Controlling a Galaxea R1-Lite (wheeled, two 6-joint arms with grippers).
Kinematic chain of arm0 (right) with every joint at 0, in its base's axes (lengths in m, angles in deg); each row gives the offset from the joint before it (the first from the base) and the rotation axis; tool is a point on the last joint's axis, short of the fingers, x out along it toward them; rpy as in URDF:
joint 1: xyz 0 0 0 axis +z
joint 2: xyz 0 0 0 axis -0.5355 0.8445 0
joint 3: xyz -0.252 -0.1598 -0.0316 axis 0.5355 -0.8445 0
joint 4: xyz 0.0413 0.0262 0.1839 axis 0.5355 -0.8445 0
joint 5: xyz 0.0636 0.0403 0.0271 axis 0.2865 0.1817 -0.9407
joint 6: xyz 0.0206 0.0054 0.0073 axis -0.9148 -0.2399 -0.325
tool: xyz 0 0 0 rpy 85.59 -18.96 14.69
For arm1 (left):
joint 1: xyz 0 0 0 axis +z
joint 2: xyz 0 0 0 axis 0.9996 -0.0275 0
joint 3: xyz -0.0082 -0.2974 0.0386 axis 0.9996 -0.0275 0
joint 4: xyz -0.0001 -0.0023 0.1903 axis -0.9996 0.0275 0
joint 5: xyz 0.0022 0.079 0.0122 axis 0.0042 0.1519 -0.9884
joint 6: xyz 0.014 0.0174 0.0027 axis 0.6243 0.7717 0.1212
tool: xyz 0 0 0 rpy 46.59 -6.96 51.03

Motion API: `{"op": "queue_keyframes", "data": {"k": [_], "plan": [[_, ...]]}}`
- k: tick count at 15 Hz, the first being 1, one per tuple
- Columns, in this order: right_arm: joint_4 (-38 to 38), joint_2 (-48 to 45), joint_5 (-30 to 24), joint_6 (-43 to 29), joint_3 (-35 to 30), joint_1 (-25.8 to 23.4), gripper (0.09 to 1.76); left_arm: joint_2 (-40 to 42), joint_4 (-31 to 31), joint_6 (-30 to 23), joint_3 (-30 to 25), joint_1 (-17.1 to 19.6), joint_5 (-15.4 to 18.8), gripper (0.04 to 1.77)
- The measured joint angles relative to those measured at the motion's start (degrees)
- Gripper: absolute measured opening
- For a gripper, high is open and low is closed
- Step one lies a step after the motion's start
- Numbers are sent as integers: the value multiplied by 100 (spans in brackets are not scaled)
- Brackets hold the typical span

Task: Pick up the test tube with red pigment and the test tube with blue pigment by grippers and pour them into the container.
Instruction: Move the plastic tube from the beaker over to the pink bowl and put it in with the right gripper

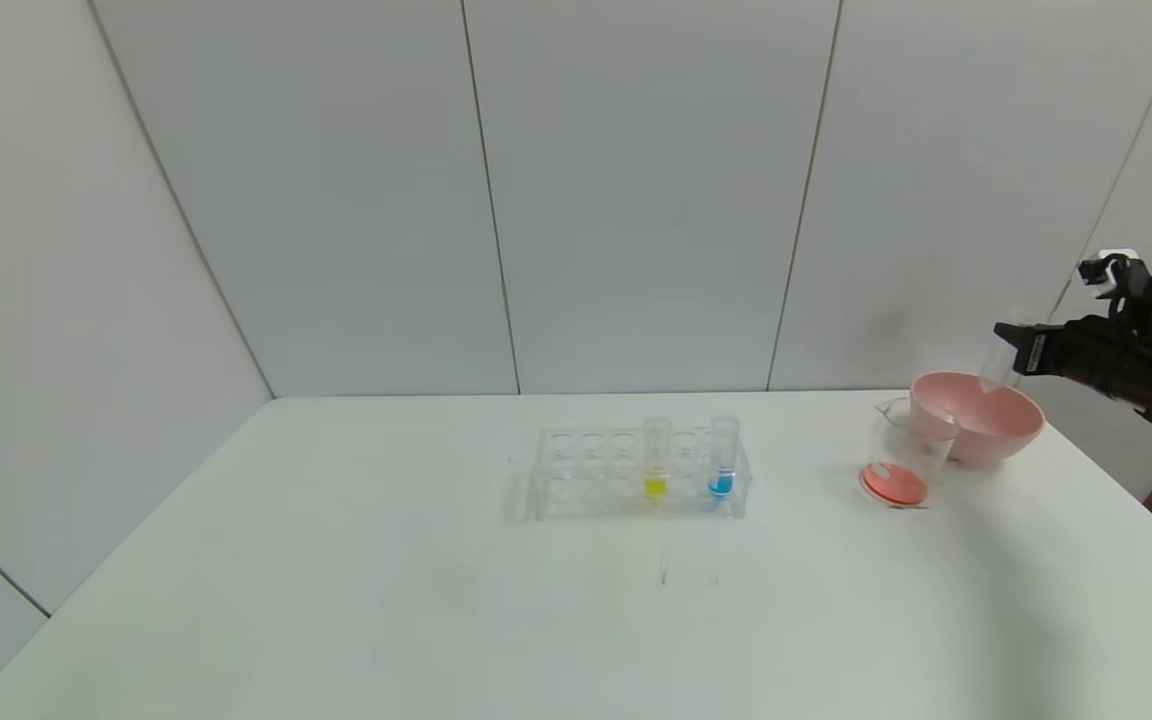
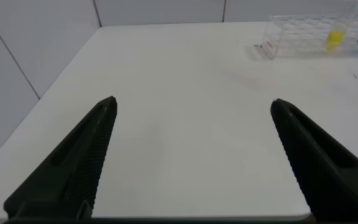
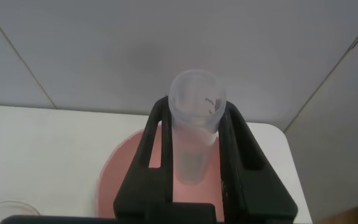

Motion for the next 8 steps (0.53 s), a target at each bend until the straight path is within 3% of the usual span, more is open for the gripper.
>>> {"op": "queue_keyframes", "data": {"k": [8], "plan": [[59,157,-49,-28,-20,-11,49,0,0,0,0,0,0,176]]}}
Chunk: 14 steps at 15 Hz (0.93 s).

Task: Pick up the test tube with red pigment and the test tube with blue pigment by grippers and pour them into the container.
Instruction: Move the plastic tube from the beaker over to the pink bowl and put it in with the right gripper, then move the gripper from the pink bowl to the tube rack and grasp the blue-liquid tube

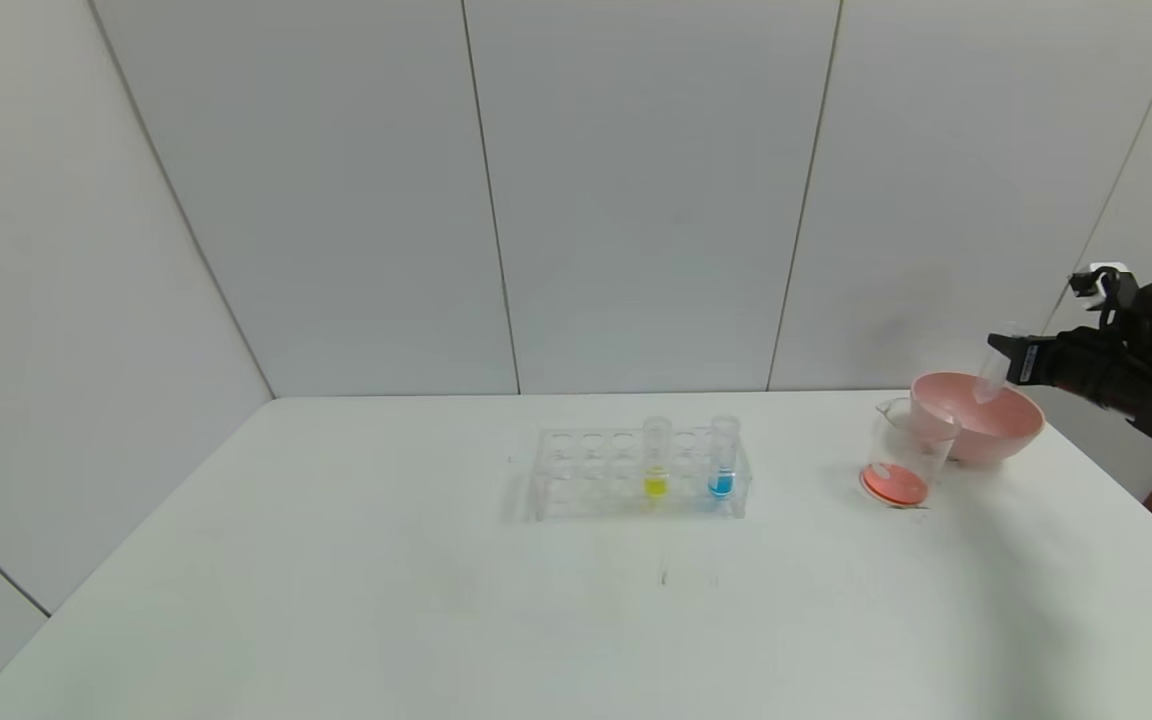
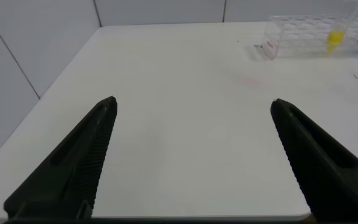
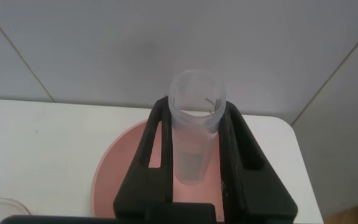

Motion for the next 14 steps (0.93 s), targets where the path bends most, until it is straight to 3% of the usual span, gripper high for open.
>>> {"op": "queue_keyframes", "data": {"k": [7,11,14], "plan": [[43,-22,0,-46,-11,6,118,0,0,0,0,0,0,176],[43,-197,0,-208,-226,-11,139,0,0,0,0,0,0,176],[93,-546,-30,-288,-755,-85,149,0,0,0,0,0,0,176]]}}
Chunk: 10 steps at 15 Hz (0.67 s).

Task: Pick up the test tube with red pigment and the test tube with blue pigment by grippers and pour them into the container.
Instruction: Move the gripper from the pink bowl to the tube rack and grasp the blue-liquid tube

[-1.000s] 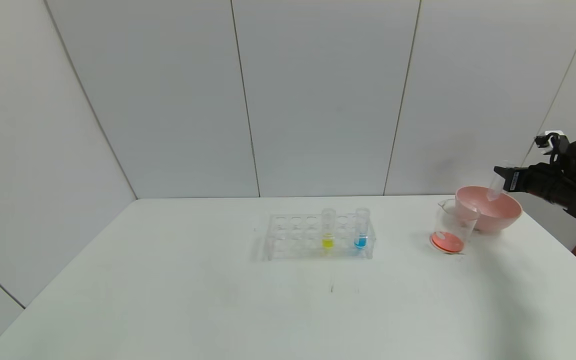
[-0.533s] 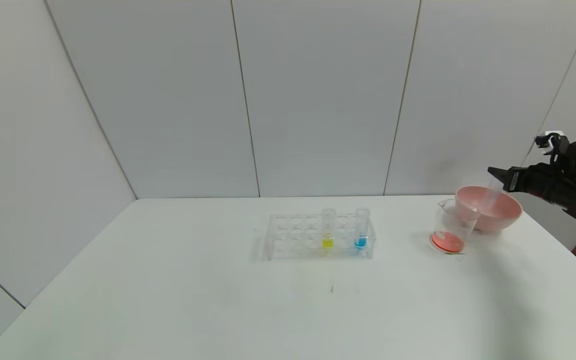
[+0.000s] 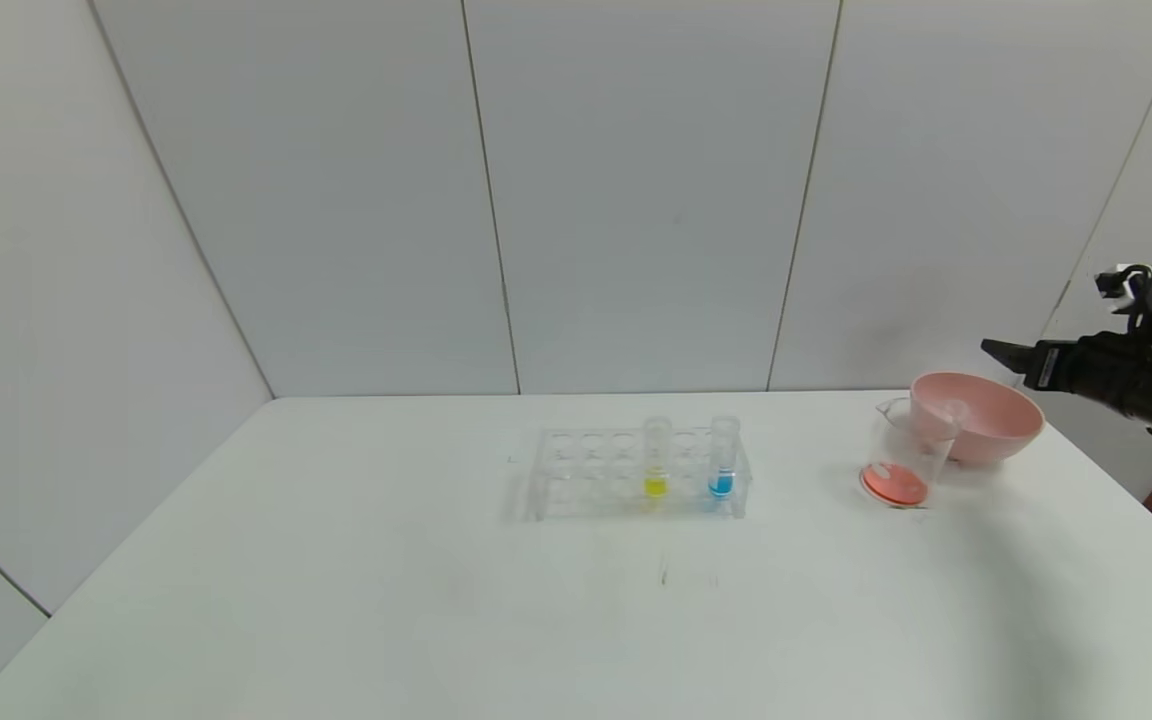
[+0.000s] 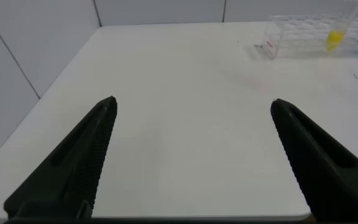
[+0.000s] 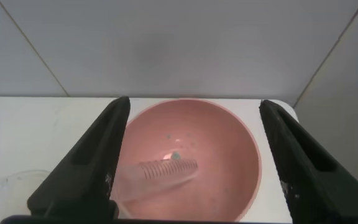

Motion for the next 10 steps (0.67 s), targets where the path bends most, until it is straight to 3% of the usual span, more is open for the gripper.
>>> {"op": "queue_keyframes", "data": {"k": [3,7,10], "plan": [[427,-416,-24,-18,-905,-110,156,0,0,0,0,0,0,176],[1568,-1022,-413,-26,-2643,-212,162,0,0,0,0,0,0,176],[2093,-1640,-477,-23,-3744,-27,165,0,0,0,0,0,0,176]]}}
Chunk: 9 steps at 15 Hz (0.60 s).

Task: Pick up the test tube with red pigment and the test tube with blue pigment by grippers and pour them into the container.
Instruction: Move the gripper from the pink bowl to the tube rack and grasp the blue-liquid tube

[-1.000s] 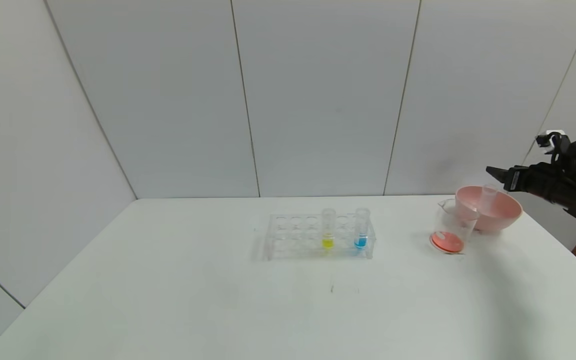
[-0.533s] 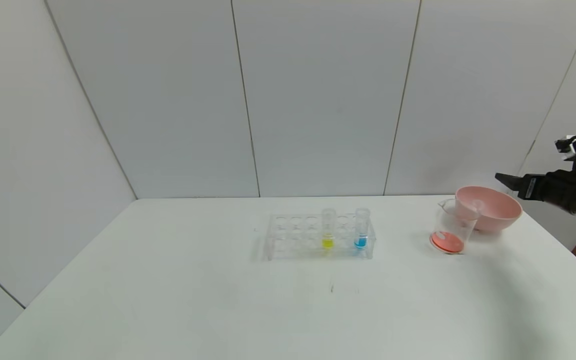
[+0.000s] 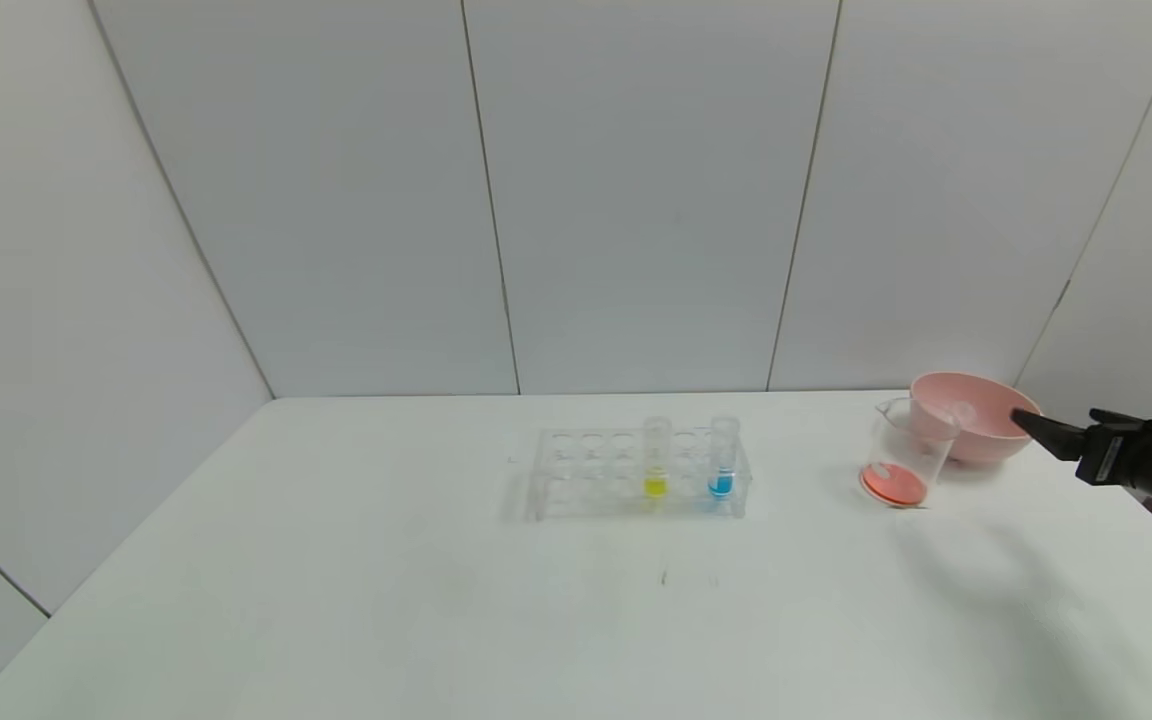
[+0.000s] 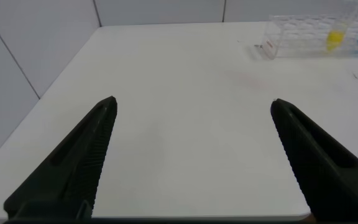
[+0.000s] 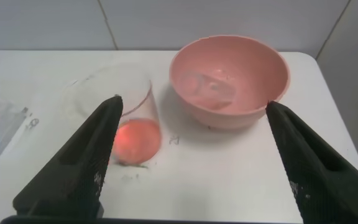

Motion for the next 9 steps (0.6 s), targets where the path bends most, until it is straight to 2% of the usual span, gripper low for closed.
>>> {"op": "queue_keyframes", "data": {"k": [2,4,9], "plan": [[48,-455,386,2,-571,468,166,0,0,0,0,0,0,176],[59,-798,1242,2,-967,1181,167,0,0,0,0,0,0,176],[72,-1119,3634,-418,-1240,3571,169,0,0,0,0,0,0,176]]}}
